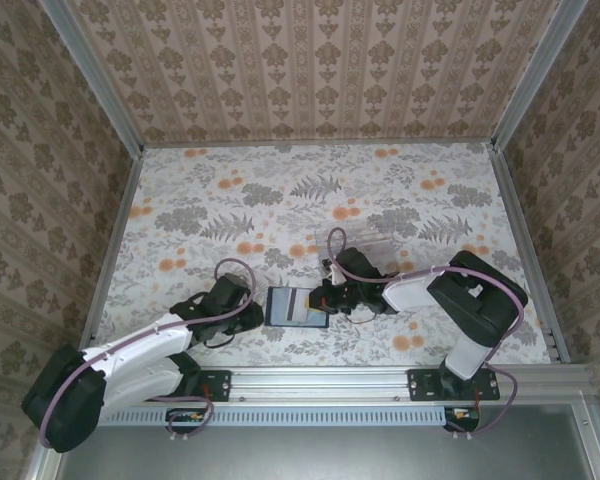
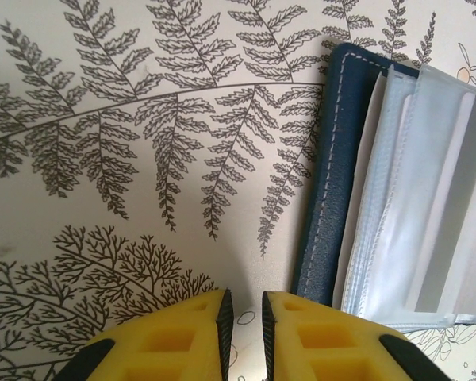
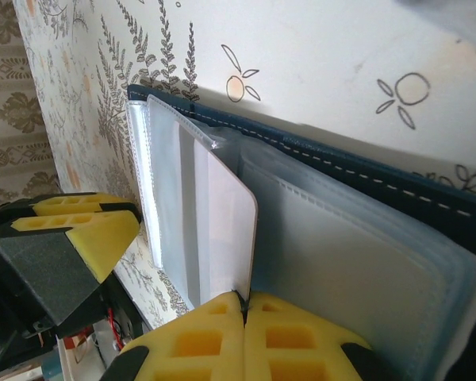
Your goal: Take the credit cards out of the card holder
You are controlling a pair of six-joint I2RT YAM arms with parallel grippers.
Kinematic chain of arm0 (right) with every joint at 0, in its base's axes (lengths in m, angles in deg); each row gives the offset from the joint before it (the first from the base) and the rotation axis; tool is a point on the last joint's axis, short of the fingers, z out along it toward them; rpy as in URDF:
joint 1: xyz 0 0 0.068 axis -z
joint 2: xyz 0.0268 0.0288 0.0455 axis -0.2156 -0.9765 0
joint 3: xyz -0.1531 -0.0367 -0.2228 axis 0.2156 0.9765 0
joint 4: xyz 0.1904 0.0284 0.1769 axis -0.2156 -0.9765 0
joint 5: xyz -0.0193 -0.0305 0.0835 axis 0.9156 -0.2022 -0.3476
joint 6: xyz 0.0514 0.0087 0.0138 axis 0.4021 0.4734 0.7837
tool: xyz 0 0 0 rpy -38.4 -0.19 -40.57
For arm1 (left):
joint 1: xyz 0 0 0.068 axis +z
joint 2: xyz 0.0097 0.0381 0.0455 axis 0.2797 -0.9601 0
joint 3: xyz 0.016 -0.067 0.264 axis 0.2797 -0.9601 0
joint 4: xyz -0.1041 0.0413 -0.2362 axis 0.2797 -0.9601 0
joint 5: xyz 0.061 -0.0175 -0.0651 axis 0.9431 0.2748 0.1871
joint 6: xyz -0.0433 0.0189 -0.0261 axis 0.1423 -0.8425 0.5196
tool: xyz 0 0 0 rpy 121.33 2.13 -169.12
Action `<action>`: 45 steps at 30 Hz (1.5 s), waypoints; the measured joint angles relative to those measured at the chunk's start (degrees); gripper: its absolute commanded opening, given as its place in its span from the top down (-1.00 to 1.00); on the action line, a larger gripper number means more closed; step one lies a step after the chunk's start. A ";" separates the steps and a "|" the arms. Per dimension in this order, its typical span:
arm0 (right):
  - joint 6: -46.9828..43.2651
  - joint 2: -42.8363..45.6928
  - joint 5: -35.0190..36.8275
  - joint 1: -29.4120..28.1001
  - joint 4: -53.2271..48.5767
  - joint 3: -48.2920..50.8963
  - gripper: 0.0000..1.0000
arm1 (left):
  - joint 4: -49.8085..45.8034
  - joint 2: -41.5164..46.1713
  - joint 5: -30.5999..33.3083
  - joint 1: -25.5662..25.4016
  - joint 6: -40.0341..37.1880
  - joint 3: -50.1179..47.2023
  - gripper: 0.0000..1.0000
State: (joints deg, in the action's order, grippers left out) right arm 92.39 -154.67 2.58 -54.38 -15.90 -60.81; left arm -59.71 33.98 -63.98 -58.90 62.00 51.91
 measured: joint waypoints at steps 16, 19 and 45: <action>-2.60 -3.19 -3.32 0.15 -2.54 -4.46 1.00 | -1.57 -0.55 0.83 -4.33 0.44 8.04 0.57; -3.02 -3.19 -3.43 0.15 -3.08 -4.66 1.00 | 0.31 -4.04 0.83 -5.42 0.98 8.74 0.60; -8.92 -3.08 -7.67 4.55 -7.04 -4.76 1.00 | 2.36 -14.51 2.56 -7.08 5.22 9.20 0.86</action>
State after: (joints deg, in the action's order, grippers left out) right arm 83.48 -157.75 -5.10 -49.84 -22.93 -65.58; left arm -57.35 19.46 -61.42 -65.98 67.22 61.11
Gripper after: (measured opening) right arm 0.065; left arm 0.071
